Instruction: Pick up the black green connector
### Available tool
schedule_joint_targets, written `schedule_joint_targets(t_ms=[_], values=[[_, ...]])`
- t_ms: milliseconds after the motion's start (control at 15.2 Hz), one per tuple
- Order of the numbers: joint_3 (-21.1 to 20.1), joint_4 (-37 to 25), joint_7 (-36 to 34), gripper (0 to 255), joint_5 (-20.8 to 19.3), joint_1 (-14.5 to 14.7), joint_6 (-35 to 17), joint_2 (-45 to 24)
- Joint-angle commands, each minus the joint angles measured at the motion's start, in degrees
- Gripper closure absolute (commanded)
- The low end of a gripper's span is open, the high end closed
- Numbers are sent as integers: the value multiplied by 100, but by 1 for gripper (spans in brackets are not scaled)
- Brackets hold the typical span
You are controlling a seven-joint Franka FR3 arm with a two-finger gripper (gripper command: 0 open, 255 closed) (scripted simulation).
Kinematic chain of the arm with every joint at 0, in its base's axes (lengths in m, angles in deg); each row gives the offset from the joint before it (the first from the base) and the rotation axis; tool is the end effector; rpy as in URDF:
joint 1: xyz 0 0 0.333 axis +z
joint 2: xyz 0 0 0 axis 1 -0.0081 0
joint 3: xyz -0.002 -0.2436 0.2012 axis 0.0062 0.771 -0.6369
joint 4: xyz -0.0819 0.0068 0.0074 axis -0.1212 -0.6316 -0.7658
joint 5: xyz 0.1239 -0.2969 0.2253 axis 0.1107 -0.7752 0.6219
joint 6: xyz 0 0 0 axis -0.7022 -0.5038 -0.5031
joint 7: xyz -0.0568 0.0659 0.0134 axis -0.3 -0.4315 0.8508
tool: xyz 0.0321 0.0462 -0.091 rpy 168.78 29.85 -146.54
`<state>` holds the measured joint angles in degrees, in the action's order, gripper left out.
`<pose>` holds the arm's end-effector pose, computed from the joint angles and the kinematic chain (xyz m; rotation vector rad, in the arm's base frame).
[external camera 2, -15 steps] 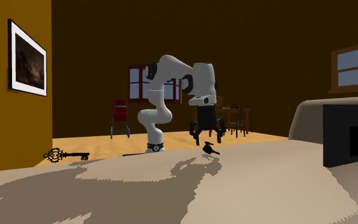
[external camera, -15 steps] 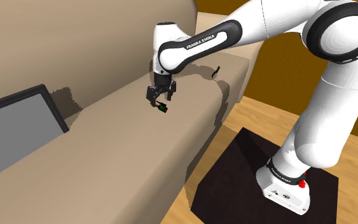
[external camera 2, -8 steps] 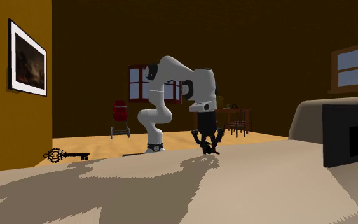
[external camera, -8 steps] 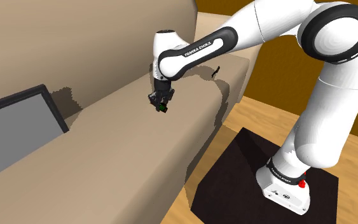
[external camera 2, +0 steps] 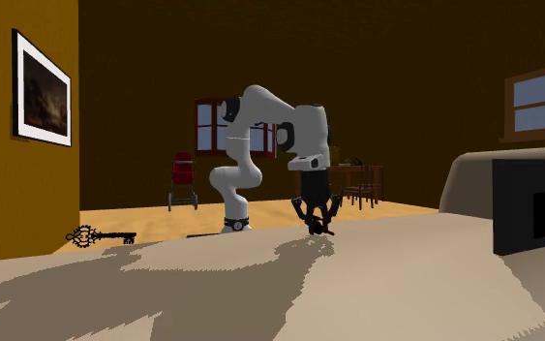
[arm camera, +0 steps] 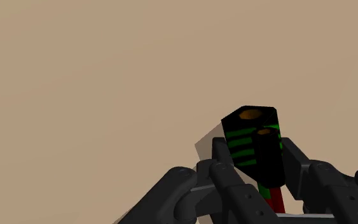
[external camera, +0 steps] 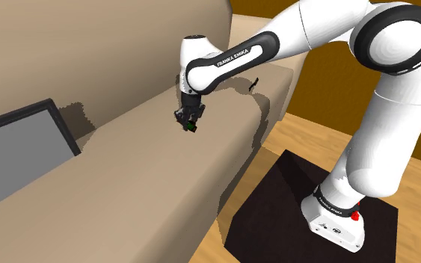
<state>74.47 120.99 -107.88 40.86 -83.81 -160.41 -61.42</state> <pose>0.5741 0.1482 0.3700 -3.0608 0.1902 -0.0051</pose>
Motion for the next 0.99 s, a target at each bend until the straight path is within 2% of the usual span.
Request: schedule_joint_targets(t_ms=[0,924], values=[[-2,-35,-4,255,3,0,72,31],[-6,-645,-27,255,40,-18,1069,423]])
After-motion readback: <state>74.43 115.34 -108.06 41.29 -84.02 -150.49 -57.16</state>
